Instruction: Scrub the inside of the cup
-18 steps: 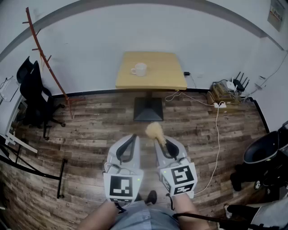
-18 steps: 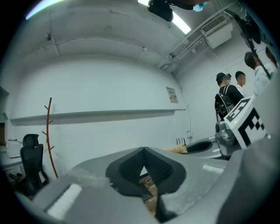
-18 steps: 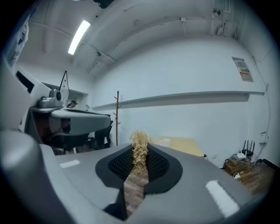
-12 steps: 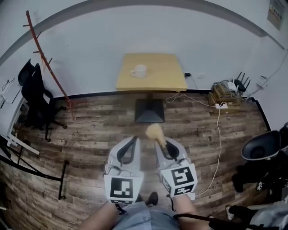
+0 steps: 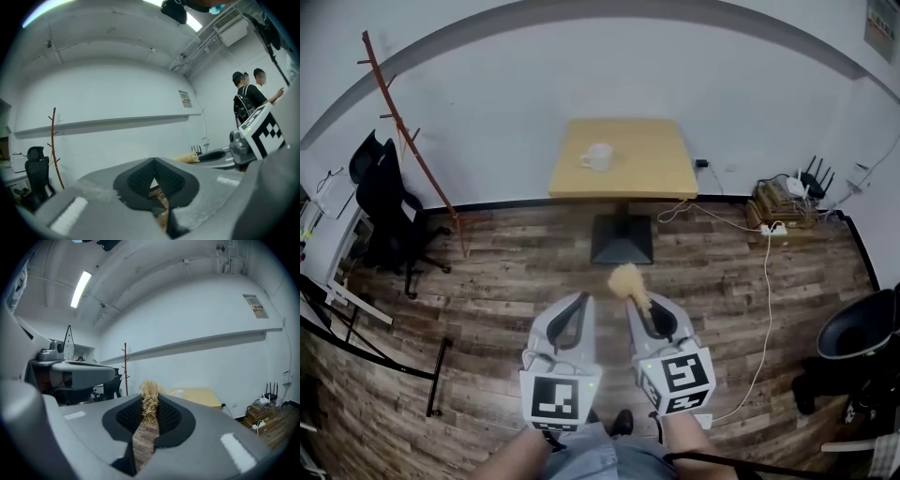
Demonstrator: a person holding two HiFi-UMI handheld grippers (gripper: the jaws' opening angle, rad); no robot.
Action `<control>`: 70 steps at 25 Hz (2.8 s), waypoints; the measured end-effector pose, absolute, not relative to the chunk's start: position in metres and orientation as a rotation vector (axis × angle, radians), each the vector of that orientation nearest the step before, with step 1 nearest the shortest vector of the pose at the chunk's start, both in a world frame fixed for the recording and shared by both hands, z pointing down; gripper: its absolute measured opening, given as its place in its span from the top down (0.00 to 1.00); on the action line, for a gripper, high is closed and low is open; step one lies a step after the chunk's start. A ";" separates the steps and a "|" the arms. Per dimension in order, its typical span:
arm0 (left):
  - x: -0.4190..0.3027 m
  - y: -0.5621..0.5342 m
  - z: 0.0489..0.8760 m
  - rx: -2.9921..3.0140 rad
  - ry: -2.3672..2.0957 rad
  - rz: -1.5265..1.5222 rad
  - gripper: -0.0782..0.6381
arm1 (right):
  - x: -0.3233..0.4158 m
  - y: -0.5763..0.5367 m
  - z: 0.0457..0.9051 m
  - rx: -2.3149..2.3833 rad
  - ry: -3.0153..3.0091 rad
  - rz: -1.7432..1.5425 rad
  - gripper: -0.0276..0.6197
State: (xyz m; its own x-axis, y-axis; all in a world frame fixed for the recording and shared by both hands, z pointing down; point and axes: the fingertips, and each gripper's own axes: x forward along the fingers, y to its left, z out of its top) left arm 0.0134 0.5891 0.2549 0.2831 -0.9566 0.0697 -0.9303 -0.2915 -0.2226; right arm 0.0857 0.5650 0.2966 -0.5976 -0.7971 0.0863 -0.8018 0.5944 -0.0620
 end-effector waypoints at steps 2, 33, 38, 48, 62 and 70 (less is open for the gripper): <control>0.011 0.586 0.256 -2.408 1.822 -0.273 0.86 | 0.084 0.561 0.298 1.374 -2.768 0.159 0.86; -0.113 0.337 0.266 -2.461 1.794 -0.190 0.86 | -0.034 0.315 0.302 1.368 -2.716 0.127 0.86; -0.115 0.311 0.264 -2.500 1.758 -0.146 0.86 | -0.040 0.291 0.296 1.419 -2.708 0.097 0.86; -0.106 0.270 0.282 -2.565 1.699 -0.200 0.86 | -0.013 0.260 0.300 1.524 -2.634 0.127 0.86; -0.092 0.171 0.314 -2.617 1.823 -0.296 0.86 | 0.008 0.155 0.330 1.481 -2.634 0.233 0.86; -0.081 0.107 0.304 -2.569 1.844 -0.332 0.86 | 0.018 0.082 0.322 1.440 -2.688 0.243 0.86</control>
